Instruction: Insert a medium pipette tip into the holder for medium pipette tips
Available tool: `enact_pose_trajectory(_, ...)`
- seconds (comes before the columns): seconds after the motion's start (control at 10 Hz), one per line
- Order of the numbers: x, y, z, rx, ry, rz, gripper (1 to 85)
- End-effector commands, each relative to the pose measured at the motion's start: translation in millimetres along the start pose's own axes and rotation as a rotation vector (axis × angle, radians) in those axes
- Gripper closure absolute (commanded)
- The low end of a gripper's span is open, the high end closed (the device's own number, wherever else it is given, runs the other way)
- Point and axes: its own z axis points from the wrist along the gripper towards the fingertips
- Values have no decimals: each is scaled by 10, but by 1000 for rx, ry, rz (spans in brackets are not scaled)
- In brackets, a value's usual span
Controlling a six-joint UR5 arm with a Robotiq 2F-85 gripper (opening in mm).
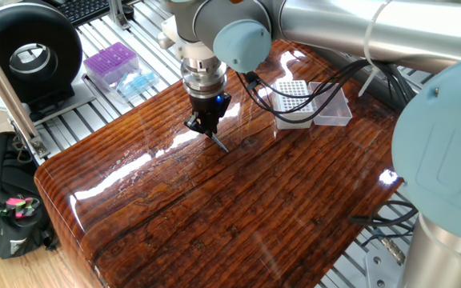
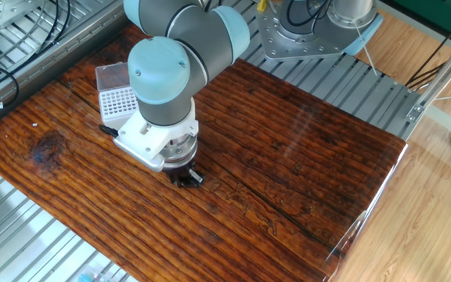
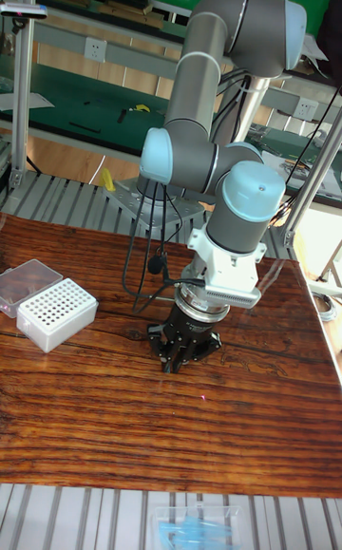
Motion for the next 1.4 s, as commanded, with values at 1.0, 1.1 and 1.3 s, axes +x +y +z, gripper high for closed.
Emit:
enact_pose_trajectory(1.0,-5,-40,-10,9,0,63,800)
enact_pose_trajectory(1.1,16,-4,-25,-4,9,65,800)
enact_pose_trajectory(1.3,85,35,-200,-13,39,60,800)
